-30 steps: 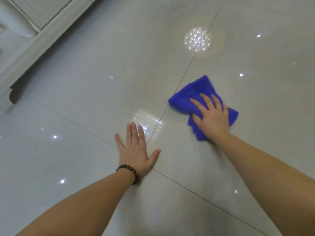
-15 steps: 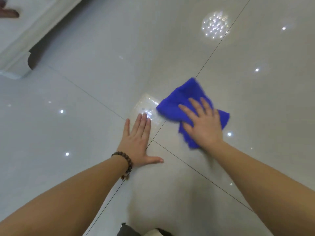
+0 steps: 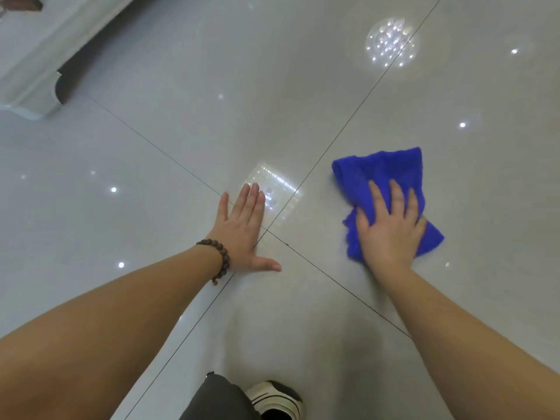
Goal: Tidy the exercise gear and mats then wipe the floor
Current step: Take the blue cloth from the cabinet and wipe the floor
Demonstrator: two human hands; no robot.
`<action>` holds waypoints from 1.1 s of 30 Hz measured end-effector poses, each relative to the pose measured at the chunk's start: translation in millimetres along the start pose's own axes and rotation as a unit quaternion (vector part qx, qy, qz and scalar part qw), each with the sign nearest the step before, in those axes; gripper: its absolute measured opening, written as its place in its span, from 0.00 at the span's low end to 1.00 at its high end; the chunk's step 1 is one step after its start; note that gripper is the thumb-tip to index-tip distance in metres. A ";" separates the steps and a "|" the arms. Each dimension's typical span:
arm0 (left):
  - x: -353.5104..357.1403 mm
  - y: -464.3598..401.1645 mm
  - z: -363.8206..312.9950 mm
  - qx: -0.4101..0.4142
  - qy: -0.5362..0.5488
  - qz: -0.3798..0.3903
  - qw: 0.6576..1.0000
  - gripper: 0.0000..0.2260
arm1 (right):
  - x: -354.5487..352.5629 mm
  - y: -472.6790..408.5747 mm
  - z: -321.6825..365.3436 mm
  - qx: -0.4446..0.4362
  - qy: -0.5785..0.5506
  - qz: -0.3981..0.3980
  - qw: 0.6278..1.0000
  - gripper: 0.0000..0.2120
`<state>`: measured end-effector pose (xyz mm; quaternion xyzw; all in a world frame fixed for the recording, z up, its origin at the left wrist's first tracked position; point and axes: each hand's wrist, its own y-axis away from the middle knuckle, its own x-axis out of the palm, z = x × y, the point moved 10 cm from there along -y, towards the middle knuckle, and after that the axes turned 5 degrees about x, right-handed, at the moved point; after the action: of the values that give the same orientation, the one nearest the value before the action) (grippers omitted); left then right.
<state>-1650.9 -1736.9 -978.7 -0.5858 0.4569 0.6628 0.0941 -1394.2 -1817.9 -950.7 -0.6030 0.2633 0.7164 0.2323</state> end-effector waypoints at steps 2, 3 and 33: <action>-0.1 -2.0 -0.4 -0.001 0.005 0.027 1.000 0.63 | 0.8 24.1 20.2 0.076 -0.028 -0.017 0.997 0.28; 0.1 -3.1 -0.8 -0.001 0.002 0.043 0.999 0.62 | 4.0 43.5 49.9 0.042 -0.031 -0.015 0.999 0.29; -34.5 -97.5 -424.4 0.318 -0.029 -0.132 0.938 0.37 | -48.1 239.7 -446.0 0.640 -0.096 -0.132 0.751 0.26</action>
<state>-1283.3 -1971.5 -953.2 -0.5609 0.5592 0.4816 0.3753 -1211.4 -2292.4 -939.9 -0.2704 0.5542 0.3969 0.6798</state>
